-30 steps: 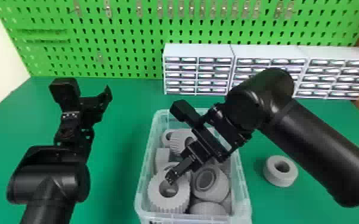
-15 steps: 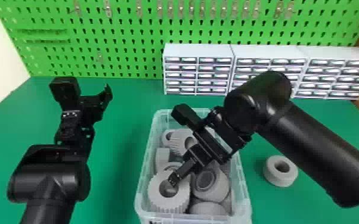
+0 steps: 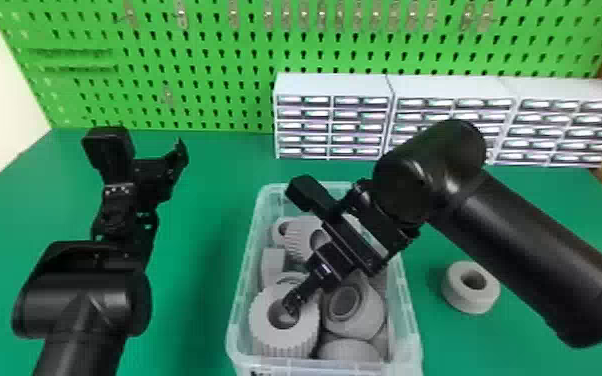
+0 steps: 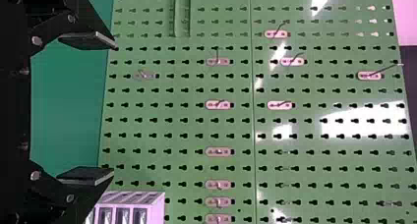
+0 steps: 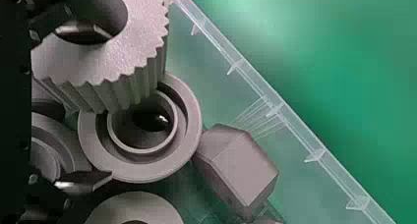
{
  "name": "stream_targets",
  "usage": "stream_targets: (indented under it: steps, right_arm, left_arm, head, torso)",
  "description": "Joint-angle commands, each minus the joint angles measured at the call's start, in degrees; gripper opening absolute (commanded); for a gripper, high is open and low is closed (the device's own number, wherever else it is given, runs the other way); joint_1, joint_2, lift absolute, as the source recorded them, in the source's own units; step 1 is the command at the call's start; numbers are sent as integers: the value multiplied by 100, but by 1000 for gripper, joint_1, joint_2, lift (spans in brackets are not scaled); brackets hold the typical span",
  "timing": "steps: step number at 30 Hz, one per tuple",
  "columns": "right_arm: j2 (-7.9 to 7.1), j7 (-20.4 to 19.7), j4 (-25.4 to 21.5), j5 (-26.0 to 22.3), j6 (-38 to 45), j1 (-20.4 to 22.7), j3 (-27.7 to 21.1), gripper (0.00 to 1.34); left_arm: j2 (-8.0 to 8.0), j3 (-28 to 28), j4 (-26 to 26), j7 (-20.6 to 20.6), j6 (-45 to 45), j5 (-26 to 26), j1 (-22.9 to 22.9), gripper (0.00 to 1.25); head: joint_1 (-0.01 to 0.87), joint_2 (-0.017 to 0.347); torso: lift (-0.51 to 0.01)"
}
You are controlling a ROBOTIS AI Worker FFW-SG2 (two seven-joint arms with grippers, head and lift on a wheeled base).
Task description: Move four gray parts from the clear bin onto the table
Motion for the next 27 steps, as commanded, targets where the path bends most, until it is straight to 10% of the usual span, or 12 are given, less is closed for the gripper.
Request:
stream_targets:
  steps: [1, 8, 27]
  right_arm:
    - [10, 0, 3, 36, 0, -23, 18, 594]
    - [28, 0, -5, 97, -18, -76, 44, 384]
    - [28, 0, -102, 203, -26, -58, -70, 374]
  left_arm:
    - [9, 11, 4, 0, -10, -1, 0, 907]
    - [9, 20, -5, 0, -19, 16, 26, 907]
    - [18, 20, 4, 9, -28, 25, 61, 907]
  head:
    - [693, 72]
    - [693, 72]
    - [693, 72]
  torso:
    - [-52]
    - [-52]
    - [-52]
